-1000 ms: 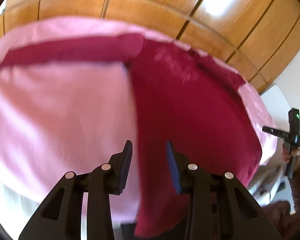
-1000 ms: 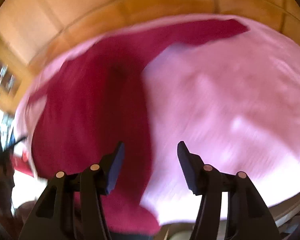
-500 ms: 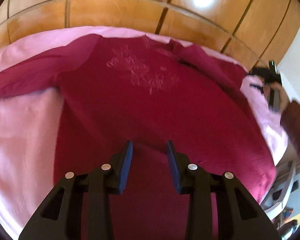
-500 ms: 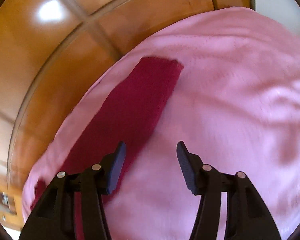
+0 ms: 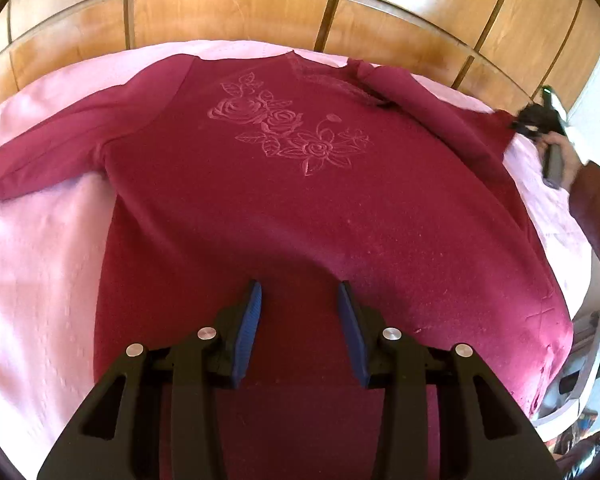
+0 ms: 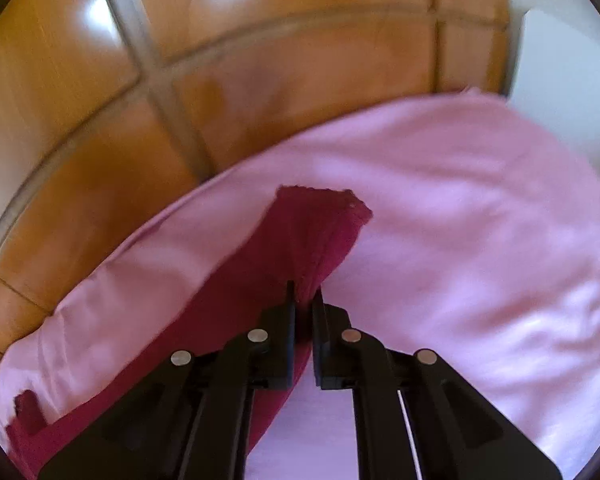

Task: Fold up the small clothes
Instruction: 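Lay the sweater flat on the bed and open both tools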

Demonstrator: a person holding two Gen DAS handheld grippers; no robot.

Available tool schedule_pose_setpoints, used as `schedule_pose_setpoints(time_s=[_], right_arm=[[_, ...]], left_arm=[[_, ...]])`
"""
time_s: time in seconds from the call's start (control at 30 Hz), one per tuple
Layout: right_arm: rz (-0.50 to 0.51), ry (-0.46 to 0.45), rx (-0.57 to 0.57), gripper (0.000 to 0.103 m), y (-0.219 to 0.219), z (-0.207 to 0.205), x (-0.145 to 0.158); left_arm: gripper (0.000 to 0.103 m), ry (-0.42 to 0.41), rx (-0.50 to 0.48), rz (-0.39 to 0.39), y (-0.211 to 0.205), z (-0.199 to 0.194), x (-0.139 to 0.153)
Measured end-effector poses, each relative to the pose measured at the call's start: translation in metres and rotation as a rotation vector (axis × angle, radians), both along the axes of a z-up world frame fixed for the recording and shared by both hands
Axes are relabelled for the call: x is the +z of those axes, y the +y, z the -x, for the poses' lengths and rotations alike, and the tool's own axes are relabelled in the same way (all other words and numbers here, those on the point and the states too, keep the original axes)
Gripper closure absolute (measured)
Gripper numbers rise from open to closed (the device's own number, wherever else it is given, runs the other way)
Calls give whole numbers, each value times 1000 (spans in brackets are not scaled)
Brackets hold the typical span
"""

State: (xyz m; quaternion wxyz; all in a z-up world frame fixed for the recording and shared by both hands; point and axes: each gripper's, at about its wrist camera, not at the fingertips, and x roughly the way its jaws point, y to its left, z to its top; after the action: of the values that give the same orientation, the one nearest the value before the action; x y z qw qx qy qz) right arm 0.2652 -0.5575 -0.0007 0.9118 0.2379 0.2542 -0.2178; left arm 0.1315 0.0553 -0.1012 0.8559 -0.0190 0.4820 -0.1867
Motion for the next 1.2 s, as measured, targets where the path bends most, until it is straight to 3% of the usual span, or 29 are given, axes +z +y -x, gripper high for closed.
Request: schedule_pose_setpoints(time_s=[0.1,0.2,0.4,0.47,0.5,0.53,0.7,0.73,0.8,0.83,0.87,0.97,1.13,1.2], right_arm=[[24,-9,-112,98,-29,46,0],[-9,23,-258,98,-65,94,-23],[-82,124,-321,96,-86,129,-84],[-55,121,-326,78,-80,132,-87],[-57,119,-320,42,-77,130,-85],[-63,112,-310,20,-75,134,-83],[27,107,-274,20,-52,164,-60],[44,94,-259,15,-42,166,-54],[53,28,-182,10,-11,176,-40],[52,6,-143,10,2,176,-36],[50,-21,-68,10,25,174,-30],[56,-66,155,9,97,165,-21],[77,-65,564,9,245,151,-30],[123,-41,668,9,294,148,-40]], left_arm=[[64,-2,6,7,1,2,0],[64,-9,12,17,0,1,-1],[64,-19,18,15,1,3,-2],[64,-14,23,16,2,5,0],[64,-12,27,25,4,6,3],[64,-11,32,32,7,7,5],[64,-14,159,82,56,13,15],[64,-16,205,92,73,13,17],[64,-21,350,110,121,13,22],[58,-27,426,109,145,13,25],[43,-35,491,105,165,14,27],[38,-85,693,93,233,19,34],[38,-87,832,81,306,7,33],[38,-90,878,73,333,-6,31]])
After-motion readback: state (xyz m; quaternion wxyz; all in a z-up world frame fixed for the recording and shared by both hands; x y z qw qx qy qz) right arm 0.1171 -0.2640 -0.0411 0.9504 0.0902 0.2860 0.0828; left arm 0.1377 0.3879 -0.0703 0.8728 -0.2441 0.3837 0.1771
